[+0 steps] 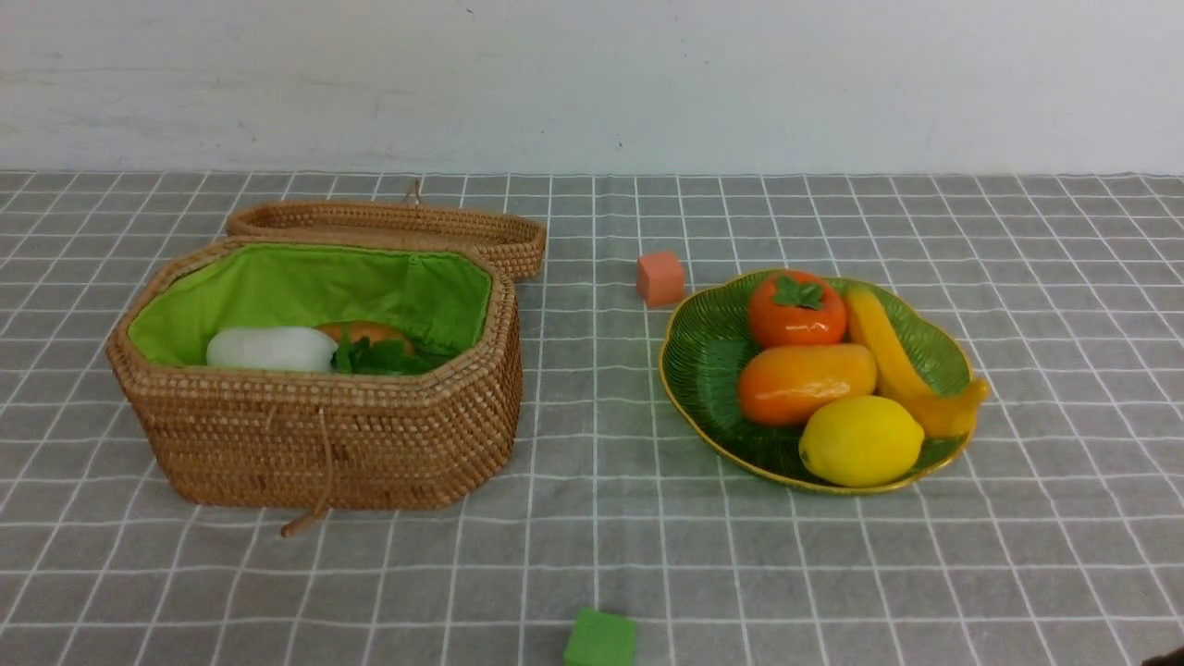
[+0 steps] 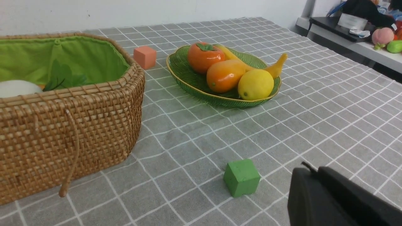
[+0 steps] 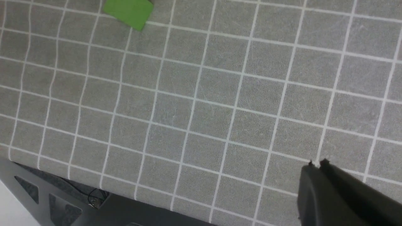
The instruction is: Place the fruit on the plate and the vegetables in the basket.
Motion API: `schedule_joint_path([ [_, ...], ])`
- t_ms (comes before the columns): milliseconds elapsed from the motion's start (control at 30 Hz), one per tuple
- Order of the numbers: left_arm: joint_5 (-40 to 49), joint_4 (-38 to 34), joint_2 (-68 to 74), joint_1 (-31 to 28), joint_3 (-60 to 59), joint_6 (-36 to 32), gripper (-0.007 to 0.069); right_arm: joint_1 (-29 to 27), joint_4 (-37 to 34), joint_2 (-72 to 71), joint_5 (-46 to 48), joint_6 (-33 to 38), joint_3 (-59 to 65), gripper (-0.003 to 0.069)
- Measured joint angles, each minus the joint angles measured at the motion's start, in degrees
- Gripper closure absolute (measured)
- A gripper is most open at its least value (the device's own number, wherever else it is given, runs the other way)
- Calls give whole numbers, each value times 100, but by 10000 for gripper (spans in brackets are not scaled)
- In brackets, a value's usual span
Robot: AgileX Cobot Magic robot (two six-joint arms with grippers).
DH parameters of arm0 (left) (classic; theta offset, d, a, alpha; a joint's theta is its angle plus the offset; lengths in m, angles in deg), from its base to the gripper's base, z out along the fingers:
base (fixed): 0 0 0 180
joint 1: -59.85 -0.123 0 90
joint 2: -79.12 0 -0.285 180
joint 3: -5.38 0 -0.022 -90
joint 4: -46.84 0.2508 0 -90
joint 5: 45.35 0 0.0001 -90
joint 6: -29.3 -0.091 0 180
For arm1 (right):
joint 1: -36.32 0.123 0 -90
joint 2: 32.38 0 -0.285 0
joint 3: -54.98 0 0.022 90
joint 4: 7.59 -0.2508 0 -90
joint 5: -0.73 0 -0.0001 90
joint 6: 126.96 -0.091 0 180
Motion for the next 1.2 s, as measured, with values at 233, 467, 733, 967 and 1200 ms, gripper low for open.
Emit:
schedule_joint_path([
  [233, 41, 0, -2, 0, 0, 0, 596, -1289, 741, -1615, -1721, 271, 1313, 655],
  [467, 48, 0, -2, 0, 0, 0, 585, -2563, 1410, -4177, -4717, 836, 4444, 658],
  [733, 58, 0, -2, 0, 0, 0, 585, -3100, 1677, -4918, -4713, 392, 5159, 666],
  [967, 74, 13, -6, 0, 0, 0, 579, -3138, 1582, -4925, -4701, 392, 5159, 666],
  [1200, 85, 13, -6, 0, 0, 0, 568, -3138, 1558, -4925, -4695, 386, 5159, 661],
])
